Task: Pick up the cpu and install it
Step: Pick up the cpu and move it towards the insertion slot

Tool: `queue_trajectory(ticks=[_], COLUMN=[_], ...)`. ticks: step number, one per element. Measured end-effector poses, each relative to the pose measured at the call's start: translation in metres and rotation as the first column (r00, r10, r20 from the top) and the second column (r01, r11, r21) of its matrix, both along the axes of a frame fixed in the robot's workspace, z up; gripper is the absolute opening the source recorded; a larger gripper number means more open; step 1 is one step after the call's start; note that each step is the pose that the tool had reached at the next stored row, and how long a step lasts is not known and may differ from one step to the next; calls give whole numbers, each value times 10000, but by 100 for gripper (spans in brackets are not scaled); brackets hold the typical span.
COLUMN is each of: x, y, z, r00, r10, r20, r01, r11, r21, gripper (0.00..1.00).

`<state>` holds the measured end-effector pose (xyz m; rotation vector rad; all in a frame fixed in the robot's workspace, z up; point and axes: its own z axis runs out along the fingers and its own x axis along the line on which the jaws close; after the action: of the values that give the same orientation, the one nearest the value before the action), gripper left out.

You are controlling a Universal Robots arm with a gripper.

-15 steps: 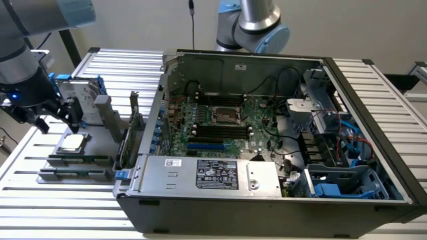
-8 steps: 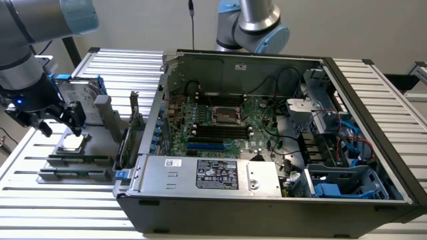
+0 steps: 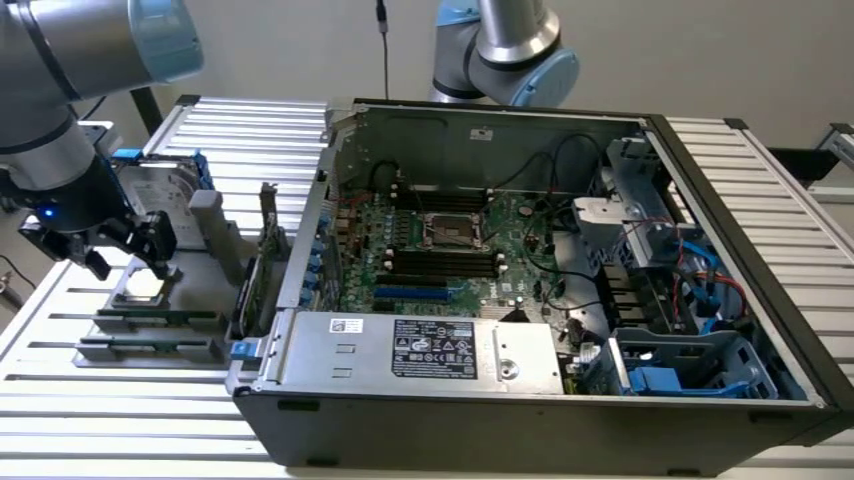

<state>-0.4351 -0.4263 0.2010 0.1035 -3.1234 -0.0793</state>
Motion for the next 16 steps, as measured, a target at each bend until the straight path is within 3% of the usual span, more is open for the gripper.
queue_trajectory(ticks=[16], x=[20], y=[0], z=[-77], r00=[9999], r10=[-101], r20=[2], r01=[101], r11=[9999], r21=[1], gripper=[73])
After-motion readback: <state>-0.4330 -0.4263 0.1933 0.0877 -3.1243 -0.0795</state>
